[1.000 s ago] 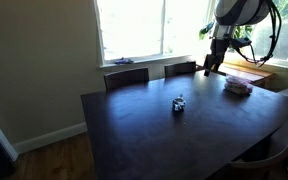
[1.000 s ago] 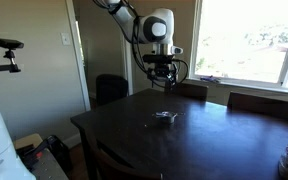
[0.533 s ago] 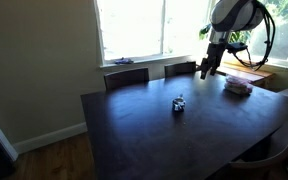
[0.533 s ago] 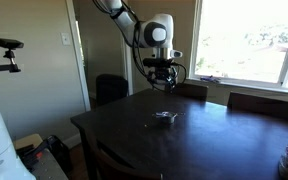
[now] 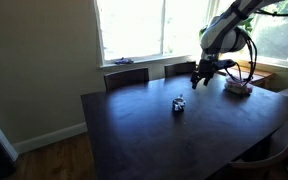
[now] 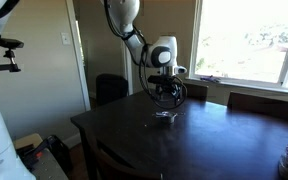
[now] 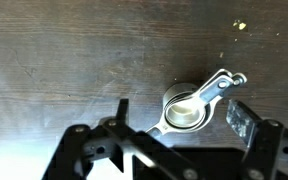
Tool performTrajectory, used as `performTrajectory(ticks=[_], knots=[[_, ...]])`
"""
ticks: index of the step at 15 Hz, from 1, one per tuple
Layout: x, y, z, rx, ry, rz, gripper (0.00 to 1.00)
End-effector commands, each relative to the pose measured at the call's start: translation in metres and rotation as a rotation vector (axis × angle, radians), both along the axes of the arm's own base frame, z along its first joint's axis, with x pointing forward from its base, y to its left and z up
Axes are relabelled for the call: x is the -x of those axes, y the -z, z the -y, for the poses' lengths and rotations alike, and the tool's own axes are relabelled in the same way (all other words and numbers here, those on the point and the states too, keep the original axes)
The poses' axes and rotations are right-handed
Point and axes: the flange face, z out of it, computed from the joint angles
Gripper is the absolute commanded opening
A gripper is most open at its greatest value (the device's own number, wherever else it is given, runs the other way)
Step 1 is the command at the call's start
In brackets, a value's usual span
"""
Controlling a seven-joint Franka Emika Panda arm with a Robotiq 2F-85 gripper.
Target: Unstack the measuring cups
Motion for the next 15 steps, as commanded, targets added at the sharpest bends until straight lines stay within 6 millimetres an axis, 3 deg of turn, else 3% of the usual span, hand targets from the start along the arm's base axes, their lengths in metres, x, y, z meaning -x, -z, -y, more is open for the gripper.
performTrajectory(ticks=[1, 7, 12, 15], knots=[[-0.018, 0.03, 0.006, 0.0, 0.097, 0.045, 1.0], [-0.045, 0.075, 0.005, -0.001, 0.182, 0.045, 1.0], [-0.069, 0.093, 0.002, -0.004, 0.213, 0.046, 1.0], [-0.072, 0.115, 0.015, -0.011, 0.222, 0.026, 1.0]])
